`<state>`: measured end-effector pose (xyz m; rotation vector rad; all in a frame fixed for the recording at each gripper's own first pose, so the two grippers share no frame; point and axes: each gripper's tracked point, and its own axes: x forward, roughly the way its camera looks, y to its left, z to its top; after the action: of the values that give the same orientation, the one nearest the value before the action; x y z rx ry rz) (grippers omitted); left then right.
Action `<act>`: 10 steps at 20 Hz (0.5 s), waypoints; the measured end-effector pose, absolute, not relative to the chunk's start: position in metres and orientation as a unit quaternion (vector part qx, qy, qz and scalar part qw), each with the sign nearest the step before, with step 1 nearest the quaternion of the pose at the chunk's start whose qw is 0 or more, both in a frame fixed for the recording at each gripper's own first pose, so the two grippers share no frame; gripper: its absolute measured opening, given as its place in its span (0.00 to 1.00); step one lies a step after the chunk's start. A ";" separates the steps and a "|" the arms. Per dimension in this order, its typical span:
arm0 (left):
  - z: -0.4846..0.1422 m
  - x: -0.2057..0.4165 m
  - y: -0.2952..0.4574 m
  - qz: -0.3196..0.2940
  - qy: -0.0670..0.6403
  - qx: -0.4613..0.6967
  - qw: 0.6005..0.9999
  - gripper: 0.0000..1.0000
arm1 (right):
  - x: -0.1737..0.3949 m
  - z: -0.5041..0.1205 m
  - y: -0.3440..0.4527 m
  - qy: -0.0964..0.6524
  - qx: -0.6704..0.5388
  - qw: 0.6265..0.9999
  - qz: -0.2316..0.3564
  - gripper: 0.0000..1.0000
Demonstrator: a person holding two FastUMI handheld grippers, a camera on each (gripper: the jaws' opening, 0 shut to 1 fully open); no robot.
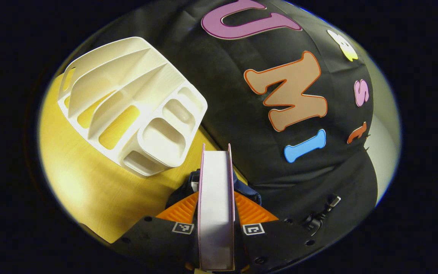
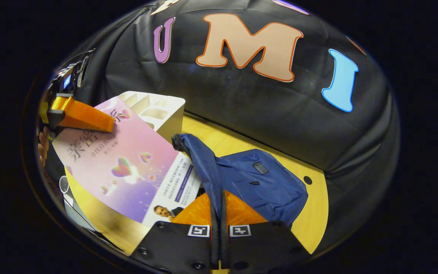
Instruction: Open the schoolbag, grab two books from the bookshelf and put them into the schoolbag.
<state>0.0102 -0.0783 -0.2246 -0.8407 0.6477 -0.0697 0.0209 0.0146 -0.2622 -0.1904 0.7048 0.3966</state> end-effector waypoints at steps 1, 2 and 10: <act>-0.230 0.013 -0.081 -0.028 0.299 -0.409 0.862 0.32 | 0.020 -0.262 0.015 0.343 -0.090 0.915 0.194 0.05; -0.235 0.013 -0.083 -0.022 0.289 -0.419 0.860 0.31 | 0.020 -0.262 0.015 0.344 -0.087 0.915 0.194 0.05; -0.275 0.013 -0.101 0.017 0.251 -0.487 0.836 0.30 | 0.022 -0.262 0.016 0.350 -0.061 0.913 0.201 0.05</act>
<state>0.0134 -0.1006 -0.2753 -1.0309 0.5318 0.0361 0.0219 0.0163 -0.2619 -0.1261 0.7213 0.4139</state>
